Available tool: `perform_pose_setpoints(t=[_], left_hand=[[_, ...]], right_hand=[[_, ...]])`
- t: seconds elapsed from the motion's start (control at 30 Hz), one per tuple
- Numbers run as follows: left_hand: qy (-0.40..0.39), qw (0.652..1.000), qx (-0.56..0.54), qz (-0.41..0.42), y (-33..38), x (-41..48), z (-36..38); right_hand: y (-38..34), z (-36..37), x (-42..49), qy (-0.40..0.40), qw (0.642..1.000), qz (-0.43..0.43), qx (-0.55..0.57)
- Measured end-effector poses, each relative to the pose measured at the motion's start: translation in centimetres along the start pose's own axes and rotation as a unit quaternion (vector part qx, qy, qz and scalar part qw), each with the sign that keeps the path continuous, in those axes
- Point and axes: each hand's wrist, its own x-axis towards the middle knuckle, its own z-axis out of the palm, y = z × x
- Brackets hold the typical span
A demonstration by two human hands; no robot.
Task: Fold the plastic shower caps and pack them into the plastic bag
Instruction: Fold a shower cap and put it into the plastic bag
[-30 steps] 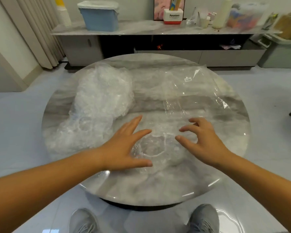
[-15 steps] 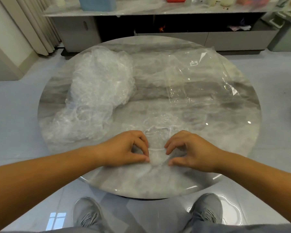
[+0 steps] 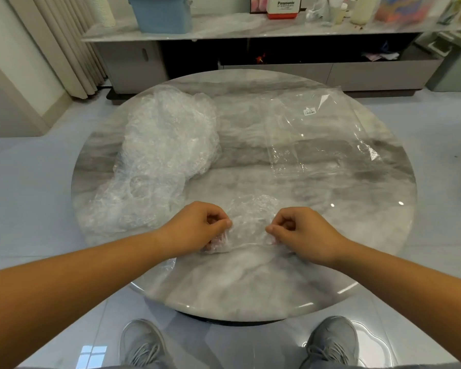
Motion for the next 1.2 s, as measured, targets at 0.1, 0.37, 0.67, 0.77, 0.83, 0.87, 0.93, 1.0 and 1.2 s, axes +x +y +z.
perform_pose_setpoints(t=[0.1, 0.37, 0.67, 0.77, 0.83, 0.87, 0.93, 1.0, 1.2], left_hand=[[0.014, 0.999, 0.030, -0.026, -0.1, 0.5, 0.1], [0.054, 0.991, 0.126, -0.003, 0.0, 0.5, 0.4], [0.046, 0.993, -0.063, -0.092, 5.2, 0.6, -0.6], [-0.016, 0.979, -0.146, -0.139, 5.7, 0.7, 0.7], [-0.025, 0.965, -0.212, -0.155, 5.4, 0.8, 1.3], [-0.023, 0.957, -0.238, -0.162, 5.2, 0.9, 1.4], [-0.024, 0.940, -0.289, -0.182, 4.8, 1.3, 1.4], [-0.042, 0.914, -0.348, -0.203, 4.4, 1.7, 1.0], [-0.105, 0.864, -0.434, -0.230, 3.2, 2.3, -0.4]], right_hand=[[-0.1, 0.3, 0.5, 0.018, 0.997, 0.015, -0.070], [-1.2, 0.1, 0.8, 0.039, 0.984, 0.006, -0.172], [-3.6, -1.1, 1.4, 0.073, 0.982, 0.074, 0.160], [-3.7, -0.9, 1.4, 0.007, 0.940, 0.157, 0.304], [-3.3, -0.6, 1.5, -0.008, 0.921, 0.186, 0.341], [-3.1, -0.6, 1.5, -0.010, 0.916, 0.196, 0.349], [-2.5, -0.8, 1.7, -0.010, 0.910, 0.205, 0.360], [-2.2, -1.0, 1.8, -0.014, 0.902, 0.207, 0.378], [-2.0, -1.8, 2.1, -0.055, 0.885, 0.229, 0.402]])
